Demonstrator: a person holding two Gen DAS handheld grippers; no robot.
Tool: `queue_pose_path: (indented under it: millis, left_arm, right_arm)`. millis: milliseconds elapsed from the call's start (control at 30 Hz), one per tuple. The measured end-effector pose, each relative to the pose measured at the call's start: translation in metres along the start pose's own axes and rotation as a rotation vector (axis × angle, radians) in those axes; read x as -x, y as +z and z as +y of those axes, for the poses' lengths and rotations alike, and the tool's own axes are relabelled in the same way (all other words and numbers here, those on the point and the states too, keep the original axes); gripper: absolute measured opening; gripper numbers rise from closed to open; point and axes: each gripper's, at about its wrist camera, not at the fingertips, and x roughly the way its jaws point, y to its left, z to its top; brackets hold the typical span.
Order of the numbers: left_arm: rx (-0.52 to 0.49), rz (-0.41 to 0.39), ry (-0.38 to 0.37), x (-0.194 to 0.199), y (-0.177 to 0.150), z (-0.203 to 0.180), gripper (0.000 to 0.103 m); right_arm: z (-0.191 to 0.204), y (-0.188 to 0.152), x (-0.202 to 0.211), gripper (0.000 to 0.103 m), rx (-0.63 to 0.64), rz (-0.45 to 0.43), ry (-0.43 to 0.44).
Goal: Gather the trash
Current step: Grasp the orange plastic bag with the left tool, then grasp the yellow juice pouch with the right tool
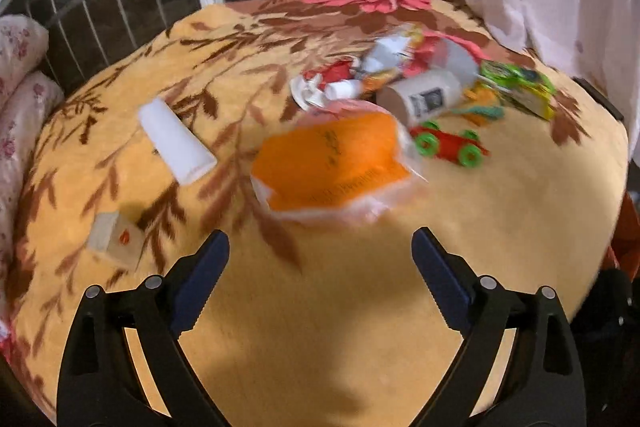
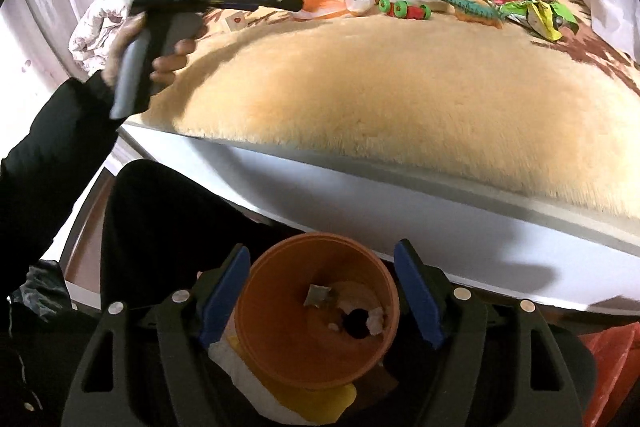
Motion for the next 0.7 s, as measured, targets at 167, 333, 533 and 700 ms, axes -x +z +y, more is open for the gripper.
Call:
queue_pose_path:
  millis: [167,333,533,700]
  left_arm:
    - [0.069,0.016,-0.036,-0.022,0.021,0.015,0.090]
    - [0.109,0.024,-0.014,-0.053,0.034,0.021,0.065]
    - [0.171,-0.006,-0.081,-0.046,0.024,0.031,0.029]
    - [0.209,-0.068,-0.058,-0.007,-0.004,0.028,0.027]
  right_arm:
    - [-0.006,0.007,-0.005,0.073,-0.009,0.011,0.007]
    - [-0.007,0.013,-0.013,0.073,-0.014,0.029,0.014]
    - [-0.005,0.020,-0.012,0.068,-0.018,0.017,0.012]
    - [-0.003,0.049,0.009,0.067,0.008,-0.065,0.001]
